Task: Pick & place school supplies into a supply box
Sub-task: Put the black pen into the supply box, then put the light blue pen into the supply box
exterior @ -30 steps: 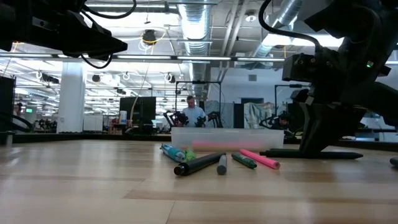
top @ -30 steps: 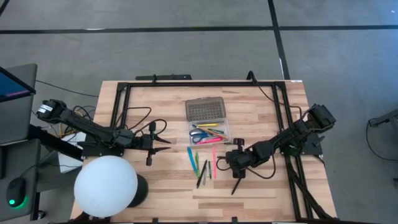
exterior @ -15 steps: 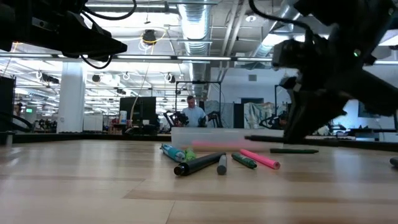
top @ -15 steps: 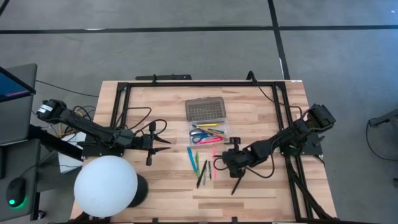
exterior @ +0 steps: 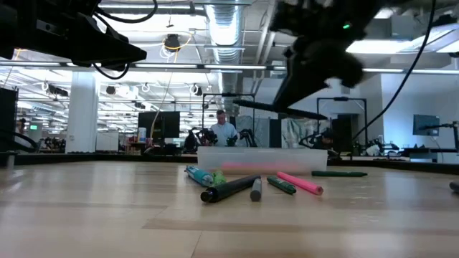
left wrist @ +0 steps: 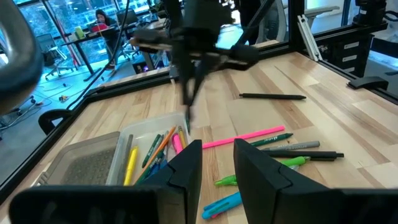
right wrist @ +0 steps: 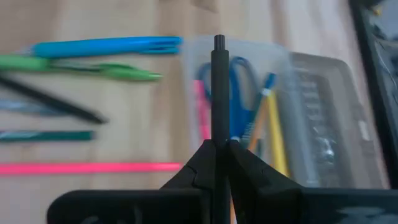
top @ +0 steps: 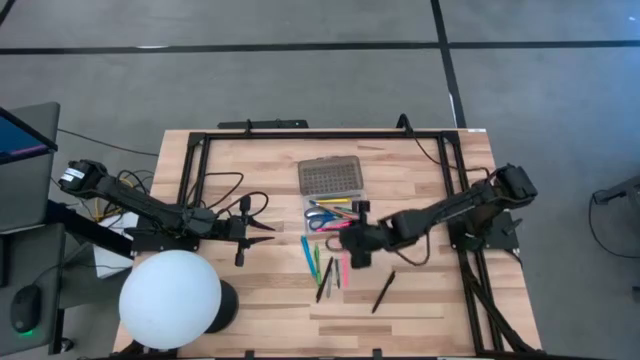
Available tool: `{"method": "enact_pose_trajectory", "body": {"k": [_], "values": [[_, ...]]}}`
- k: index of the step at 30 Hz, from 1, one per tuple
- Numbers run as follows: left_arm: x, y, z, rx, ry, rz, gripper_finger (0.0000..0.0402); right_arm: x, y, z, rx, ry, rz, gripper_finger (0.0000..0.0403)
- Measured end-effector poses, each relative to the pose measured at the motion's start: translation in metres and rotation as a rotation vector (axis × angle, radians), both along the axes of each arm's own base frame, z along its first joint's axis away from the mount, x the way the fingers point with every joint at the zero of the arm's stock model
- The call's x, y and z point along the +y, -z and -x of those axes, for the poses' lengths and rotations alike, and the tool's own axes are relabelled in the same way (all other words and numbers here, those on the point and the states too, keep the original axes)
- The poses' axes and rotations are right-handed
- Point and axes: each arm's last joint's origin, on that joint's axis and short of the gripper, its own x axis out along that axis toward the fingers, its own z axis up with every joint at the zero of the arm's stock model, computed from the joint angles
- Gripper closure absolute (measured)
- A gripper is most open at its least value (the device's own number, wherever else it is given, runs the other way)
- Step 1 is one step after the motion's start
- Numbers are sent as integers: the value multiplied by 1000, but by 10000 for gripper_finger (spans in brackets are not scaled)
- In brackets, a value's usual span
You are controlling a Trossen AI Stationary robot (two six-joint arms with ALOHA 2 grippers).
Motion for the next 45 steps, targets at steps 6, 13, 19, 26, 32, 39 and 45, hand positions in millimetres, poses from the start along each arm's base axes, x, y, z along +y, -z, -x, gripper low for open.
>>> {"method": "enact_pose_trajectory", "body": {"k": [6,13,19,26,32,39,45], "values": [[0,0,0,-1,0,0,315,-41,-1,-8,-2,112,-30,388],[0,0,0,0,0,-1,315,-69,-4,-18,-74,146,-131,382],[0,0,0,1,0,-2,315,-78,-5,-18,-84,161,-178,374],[0,1,0,7,0,-4,315,-81,-5,-19,-88,168,-202,353],[0,1,0,7,0,-4,315,-82,-5,-19,-90,173,-204,333],[-3,4,1,39,110,4,315,-60,-6,-20,-72,25,-145,321],[-7,5,0,48,241,19,315,-23,-8,-18,-88,-124,-129,321]]}}
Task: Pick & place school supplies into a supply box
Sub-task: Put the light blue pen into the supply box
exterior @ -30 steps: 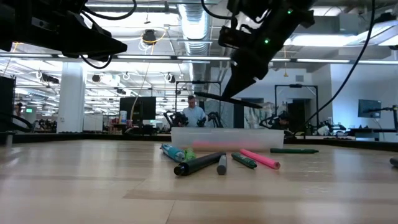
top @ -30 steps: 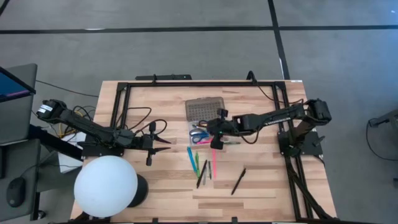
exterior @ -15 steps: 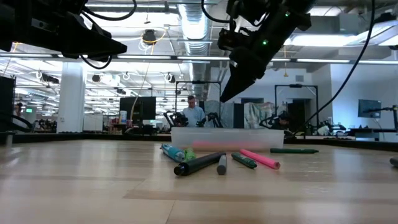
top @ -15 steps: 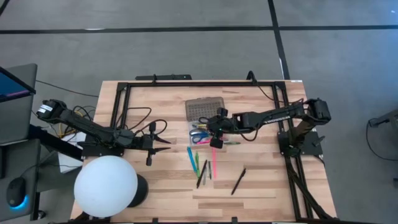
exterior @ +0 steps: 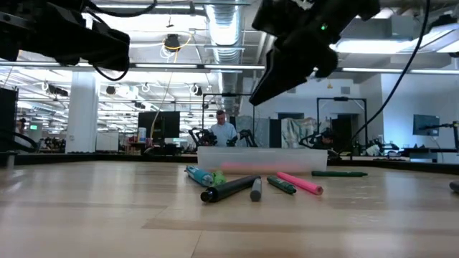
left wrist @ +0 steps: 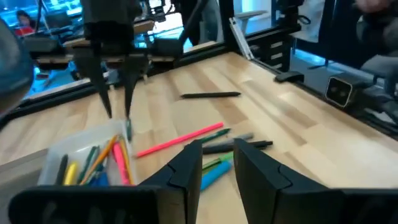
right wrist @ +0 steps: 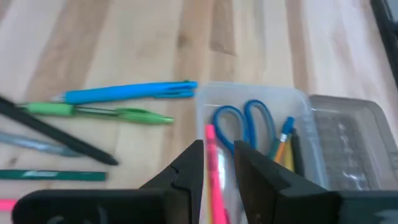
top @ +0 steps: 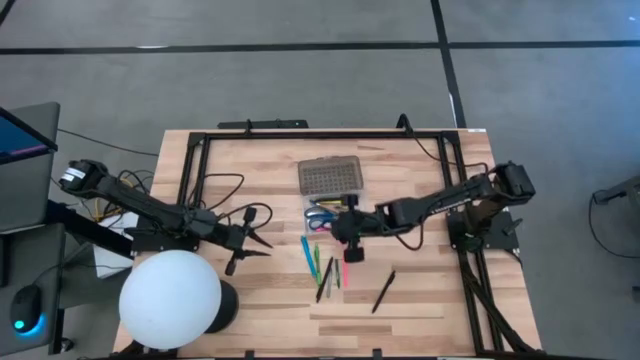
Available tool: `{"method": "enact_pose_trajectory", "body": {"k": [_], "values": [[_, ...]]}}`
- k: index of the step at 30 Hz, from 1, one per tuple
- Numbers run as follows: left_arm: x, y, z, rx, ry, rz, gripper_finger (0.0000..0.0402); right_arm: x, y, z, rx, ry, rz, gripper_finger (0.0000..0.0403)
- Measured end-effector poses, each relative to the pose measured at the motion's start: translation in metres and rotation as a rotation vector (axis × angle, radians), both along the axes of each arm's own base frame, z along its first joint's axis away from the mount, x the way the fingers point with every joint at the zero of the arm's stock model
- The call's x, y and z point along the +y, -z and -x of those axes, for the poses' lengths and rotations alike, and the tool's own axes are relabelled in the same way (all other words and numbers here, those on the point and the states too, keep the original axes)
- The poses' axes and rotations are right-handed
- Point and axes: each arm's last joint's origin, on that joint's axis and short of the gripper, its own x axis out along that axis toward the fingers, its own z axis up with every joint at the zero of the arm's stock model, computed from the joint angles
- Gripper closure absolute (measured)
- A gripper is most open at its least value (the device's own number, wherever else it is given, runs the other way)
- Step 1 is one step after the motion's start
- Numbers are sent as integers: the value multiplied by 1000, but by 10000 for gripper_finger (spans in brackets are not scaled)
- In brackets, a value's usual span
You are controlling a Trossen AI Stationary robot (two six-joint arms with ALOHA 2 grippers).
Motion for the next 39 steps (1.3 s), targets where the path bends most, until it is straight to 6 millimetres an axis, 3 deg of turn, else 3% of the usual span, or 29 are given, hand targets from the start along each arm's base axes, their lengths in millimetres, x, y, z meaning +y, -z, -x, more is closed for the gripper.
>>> {"method": "enact_pose_trajectory", "body": {"k": [8,17,26,30,39], "values": [[-5,21,-21,39,-39,-73,315,35,0,8,3,-104,0,321],[-19,34,-82,160,-32,-210,315,64,4,22,48,-135,8,321],[-4,58,-133,390,-19,-237,315,77,26,51,96,-54,83,321],[1,62,-142,424,39,-242,315,78,35,66,109,-15,97,321],[13,66,-143,505,126,-209,315,91,20,83,-1,-43,40,321]]}}
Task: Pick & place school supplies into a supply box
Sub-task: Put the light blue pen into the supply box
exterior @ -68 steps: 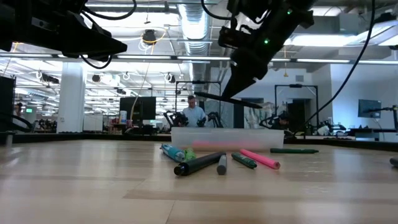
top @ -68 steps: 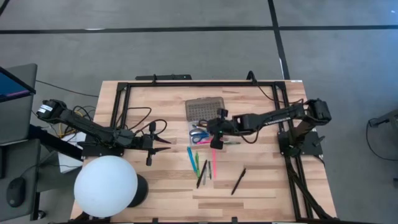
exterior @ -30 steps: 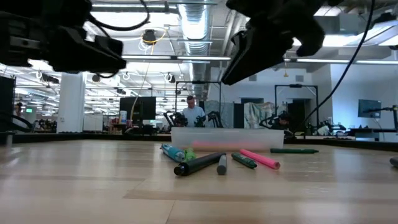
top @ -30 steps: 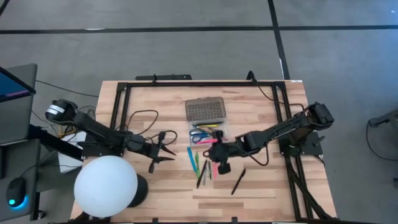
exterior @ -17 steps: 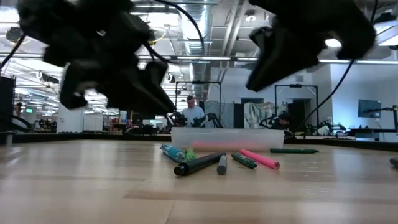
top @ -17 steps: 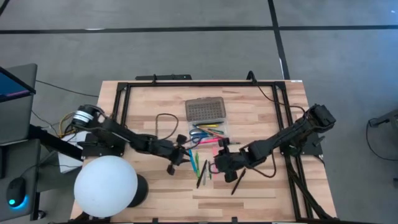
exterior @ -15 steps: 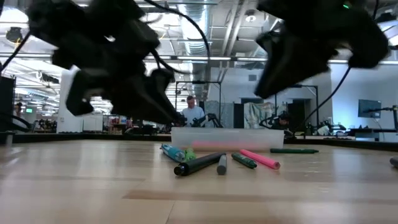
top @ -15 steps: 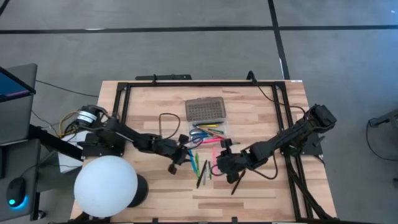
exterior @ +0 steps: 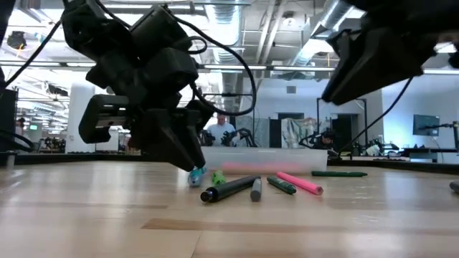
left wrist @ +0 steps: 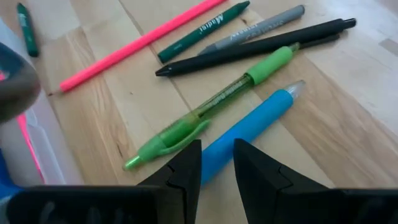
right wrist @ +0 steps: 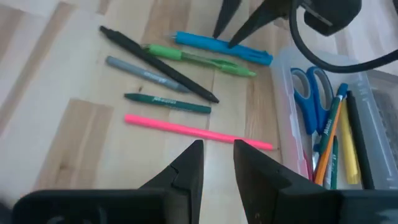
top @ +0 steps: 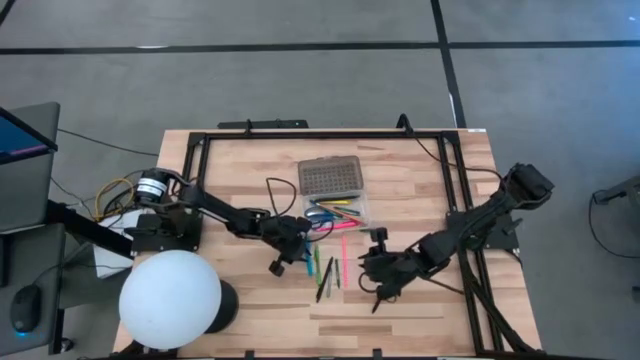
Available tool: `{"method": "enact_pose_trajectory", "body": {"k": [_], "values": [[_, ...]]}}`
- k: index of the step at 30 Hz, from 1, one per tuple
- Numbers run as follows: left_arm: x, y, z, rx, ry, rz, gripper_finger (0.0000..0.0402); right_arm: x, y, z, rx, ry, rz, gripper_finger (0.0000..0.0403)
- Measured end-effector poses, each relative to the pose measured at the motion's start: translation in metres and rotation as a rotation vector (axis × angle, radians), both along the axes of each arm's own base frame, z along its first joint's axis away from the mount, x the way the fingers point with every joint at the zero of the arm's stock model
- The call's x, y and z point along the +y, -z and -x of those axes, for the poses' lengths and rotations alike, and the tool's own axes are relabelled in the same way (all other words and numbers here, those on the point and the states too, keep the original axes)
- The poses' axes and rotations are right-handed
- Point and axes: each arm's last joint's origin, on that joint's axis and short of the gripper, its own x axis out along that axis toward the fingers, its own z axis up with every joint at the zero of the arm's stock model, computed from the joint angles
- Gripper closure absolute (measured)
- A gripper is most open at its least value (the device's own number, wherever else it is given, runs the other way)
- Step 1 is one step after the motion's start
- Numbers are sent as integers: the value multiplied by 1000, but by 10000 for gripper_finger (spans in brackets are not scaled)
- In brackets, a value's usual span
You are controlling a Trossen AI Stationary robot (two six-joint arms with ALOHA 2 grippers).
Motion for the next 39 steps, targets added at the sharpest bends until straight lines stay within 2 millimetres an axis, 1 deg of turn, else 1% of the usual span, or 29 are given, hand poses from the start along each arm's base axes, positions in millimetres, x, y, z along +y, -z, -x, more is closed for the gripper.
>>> {"method": "enact_pose_trajectory", "body": {"k": [3,7,14,20,28,34,39], "values": [[4,1,0,15,2,10,315,4,-2,4,-7,-16,-7,321],[6,2,2,26,21,-18,315,8,-4,4,-25,-27,-16,321],[8,6,5,74,8,-71,315,7,-4,4,-25,-27,-15,321],[10,8,9,157,-118,-73,315,7,-4,4,-25,-28,-14,321],[11,10,11,196,-191,-38,315,7,-3,5,-20,-17,-24,321],[12,13,15,259,-265,4,315,6,-1,7,8,17,-34,321],[12,13,16,286,-362,55,315,5,0,9,20,46,-47,321]]}}
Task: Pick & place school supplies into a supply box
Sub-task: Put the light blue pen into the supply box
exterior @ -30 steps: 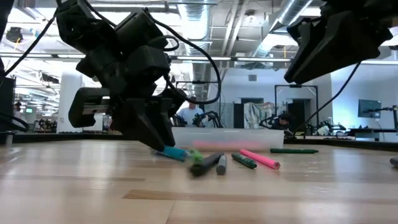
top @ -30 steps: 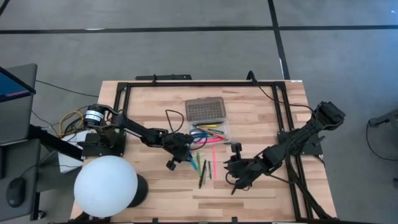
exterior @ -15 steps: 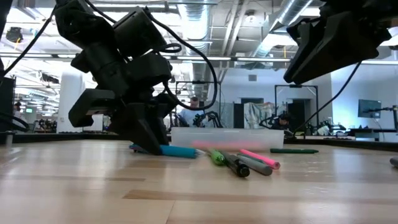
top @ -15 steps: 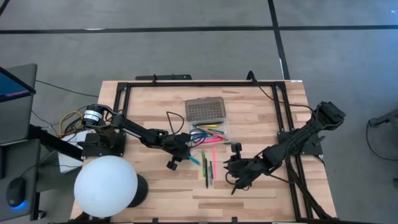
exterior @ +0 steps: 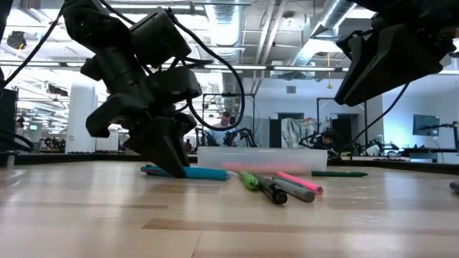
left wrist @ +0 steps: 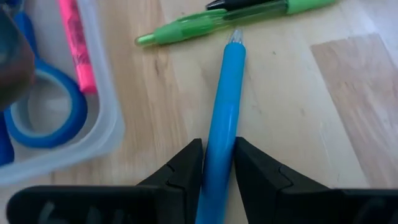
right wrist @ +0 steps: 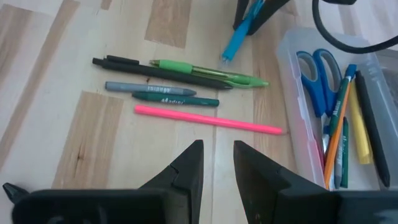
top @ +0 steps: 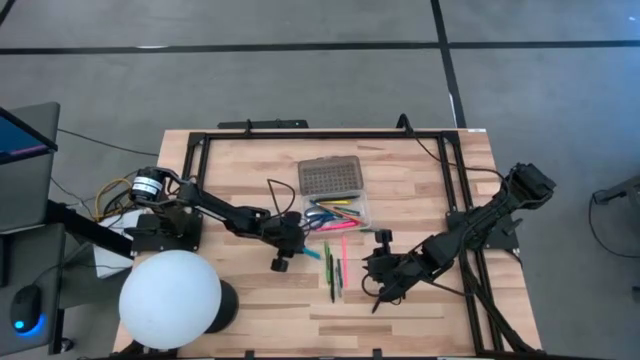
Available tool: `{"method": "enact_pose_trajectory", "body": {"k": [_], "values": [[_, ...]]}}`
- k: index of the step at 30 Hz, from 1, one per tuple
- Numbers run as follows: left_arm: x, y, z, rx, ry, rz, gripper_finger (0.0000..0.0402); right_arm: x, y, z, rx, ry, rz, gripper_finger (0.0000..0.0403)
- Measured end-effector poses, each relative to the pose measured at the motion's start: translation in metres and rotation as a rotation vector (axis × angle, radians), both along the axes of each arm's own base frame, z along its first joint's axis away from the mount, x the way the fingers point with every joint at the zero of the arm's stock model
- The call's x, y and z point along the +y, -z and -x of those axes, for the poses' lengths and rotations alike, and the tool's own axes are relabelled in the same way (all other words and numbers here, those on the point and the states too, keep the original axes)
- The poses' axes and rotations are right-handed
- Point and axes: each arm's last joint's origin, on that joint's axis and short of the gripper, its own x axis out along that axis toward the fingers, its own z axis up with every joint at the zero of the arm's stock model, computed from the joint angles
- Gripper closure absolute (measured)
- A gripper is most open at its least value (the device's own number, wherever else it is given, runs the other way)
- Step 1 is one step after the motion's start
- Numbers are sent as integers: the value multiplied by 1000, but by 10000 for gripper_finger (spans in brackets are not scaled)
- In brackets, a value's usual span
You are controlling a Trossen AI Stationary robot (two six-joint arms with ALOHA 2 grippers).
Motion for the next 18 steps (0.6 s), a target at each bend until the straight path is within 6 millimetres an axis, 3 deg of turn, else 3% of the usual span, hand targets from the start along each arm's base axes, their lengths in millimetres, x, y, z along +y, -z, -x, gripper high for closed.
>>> {"method": "enact_pose_trajectory", "body": {"k": [7,18], "values": [[1,0,0,9,-93,40,315,0,0,0,0,1,-1,321],[0,-2,1,-1,-30,6,320,0,0,0,0,1,-1,321]]}}
